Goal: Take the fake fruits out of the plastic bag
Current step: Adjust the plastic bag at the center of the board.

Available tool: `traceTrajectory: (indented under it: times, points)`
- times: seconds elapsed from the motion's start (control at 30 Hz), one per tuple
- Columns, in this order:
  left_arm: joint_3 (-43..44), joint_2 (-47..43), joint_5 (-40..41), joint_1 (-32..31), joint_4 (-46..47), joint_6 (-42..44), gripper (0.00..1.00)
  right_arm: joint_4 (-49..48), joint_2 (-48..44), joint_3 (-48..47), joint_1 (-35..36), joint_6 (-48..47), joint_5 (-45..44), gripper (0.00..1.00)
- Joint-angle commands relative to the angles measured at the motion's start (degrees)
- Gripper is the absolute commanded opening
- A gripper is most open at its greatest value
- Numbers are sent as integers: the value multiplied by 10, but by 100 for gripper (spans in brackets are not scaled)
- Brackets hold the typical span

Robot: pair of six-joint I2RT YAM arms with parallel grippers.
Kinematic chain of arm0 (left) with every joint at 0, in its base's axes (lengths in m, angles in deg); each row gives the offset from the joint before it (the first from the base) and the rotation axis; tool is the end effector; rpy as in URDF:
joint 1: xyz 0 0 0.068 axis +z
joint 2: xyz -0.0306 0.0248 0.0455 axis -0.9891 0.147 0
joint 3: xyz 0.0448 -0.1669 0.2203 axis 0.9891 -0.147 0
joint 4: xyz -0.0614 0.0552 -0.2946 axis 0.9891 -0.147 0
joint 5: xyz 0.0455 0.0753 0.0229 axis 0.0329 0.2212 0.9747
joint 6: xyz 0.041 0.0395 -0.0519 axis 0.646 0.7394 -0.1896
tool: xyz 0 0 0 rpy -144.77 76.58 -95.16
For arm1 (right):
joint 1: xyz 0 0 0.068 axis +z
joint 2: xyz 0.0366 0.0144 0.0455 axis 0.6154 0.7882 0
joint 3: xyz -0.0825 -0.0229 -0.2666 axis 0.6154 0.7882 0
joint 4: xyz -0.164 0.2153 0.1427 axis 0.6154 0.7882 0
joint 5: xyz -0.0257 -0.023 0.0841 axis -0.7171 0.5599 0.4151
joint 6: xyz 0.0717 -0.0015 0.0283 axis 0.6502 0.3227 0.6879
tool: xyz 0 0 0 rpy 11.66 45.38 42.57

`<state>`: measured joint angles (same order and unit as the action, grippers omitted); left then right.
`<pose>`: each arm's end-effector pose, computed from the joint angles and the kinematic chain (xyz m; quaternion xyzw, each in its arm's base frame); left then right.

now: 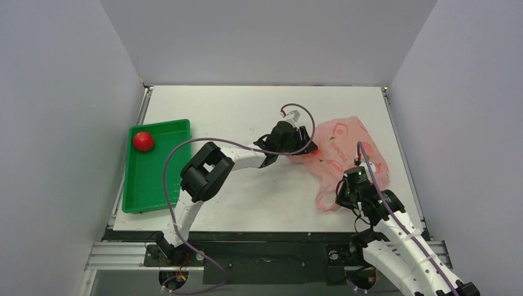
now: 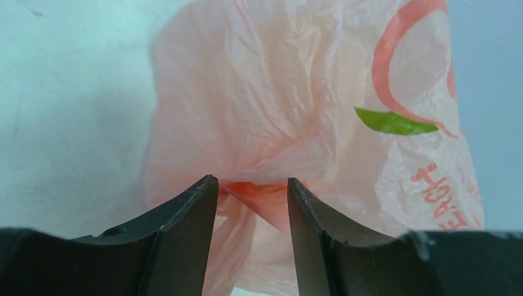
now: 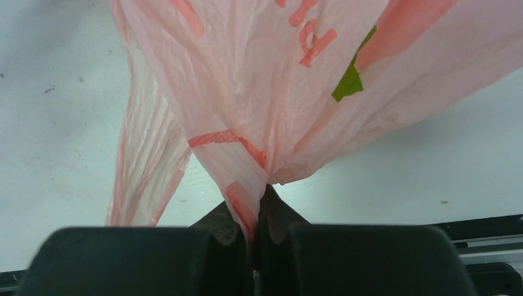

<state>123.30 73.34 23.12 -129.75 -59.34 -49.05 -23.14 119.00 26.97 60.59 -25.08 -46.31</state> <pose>0.3716 -0.4309 0.1212 0.0306 0.8286 -0.4618 0.3151 0.1717 0.0647 0.1982 0.1690 0.9437 0.1101 0.2622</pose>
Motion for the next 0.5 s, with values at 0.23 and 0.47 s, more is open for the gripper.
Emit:
traceTrajectory:
  times: [0.23,0.47]
  points:
    - [-55,-132,64,-21,-38,94,53,-19,-11,-61,5,-2,-36,11]
    - [-96,-246,37,-15,-135,236,63,-33,16,-79,4,-43,-12,14]
